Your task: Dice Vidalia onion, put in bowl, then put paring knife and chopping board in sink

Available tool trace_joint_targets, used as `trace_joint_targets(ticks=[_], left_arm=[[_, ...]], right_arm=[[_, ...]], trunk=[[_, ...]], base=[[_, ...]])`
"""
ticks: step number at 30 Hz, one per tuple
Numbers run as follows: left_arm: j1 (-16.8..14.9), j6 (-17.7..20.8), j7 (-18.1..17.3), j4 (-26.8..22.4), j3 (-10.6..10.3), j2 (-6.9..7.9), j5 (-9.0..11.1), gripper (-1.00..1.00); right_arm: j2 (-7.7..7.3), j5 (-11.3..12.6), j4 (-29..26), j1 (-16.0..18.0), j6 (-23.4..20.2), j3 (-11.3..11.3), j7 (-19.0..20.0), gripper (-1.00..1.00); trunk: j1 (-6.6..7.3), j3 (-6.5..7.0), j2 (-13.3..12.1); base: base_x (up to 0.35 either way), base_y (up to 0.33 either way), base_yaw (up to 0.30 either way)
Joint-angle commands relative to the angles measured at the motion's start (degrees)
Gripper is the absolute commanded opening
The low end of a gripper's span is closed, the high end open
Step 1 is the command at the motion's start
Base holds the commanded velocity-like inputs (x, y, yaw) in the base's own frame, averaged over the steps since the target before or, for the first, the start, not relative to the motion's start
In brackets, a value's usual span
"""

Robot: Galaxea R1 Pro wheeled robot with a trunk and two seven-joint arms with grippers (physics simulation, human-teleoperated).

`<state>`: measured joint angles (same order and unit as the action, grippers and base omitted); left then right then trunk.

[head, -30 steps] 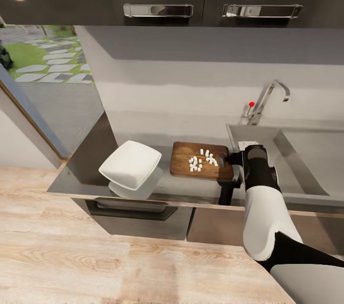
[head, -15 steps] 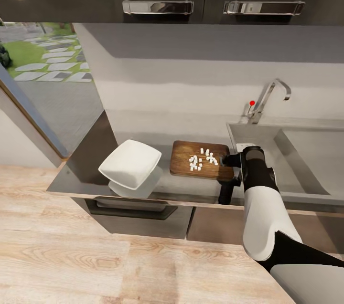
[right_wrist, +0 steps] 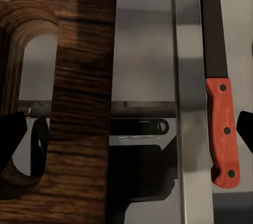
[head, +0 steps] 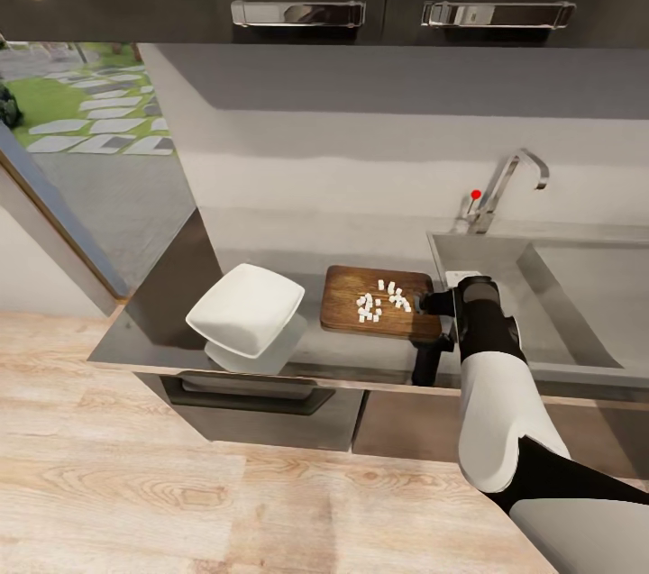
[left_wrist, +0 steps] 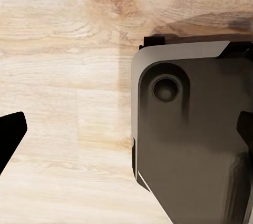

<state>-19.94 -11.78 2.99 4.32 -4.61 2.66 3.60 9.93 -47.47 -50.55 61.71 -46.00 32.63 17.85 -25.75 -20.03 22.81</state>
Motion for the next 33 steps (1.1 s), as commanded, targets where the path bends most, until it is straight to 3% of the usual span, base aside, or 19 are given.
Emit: trace_joint_targets(ticks=[1,9,10,33], left_arm=[[-0.1,-0.4,0.1,0.3,-0.5,-0.02,0.4,1.00],[-0.1,-0.4,0.1,0.3,-0.5,-0.02,0.4,1.00],[-0.1,-0.4,0.1,0.3,-0.5,-0.02,0.4,1.00],[-0.1,-0.4,0.1,0.3,-0.5,-0.02,0.4,1.00]], right_arm=[[0.07,-0.6,-0.1,0.1,-0.1,0.2,0.5,1.00],[0.07,-0.6,-0.1,0.1,-0.1,0.2,0.5,1.00],[0.07,-0.6,-0.1,0.1,-0.1,0.2,0.4,-1.00],[0.07,-0.6,-0.1,0.1,-0.1,0.2,0.4,-1.00]], trunk=[[-0.03,-0.10,0.1],[-0.03,-0.10,0.1],[-0.03,-0.10,0.1],[-0.03,-0.10,0.1]], base=[[0.000,0.000,0.000],[0.000,0.000,0.000],[0.000,0.000,0.000],[0.000,0.000,0.000]])
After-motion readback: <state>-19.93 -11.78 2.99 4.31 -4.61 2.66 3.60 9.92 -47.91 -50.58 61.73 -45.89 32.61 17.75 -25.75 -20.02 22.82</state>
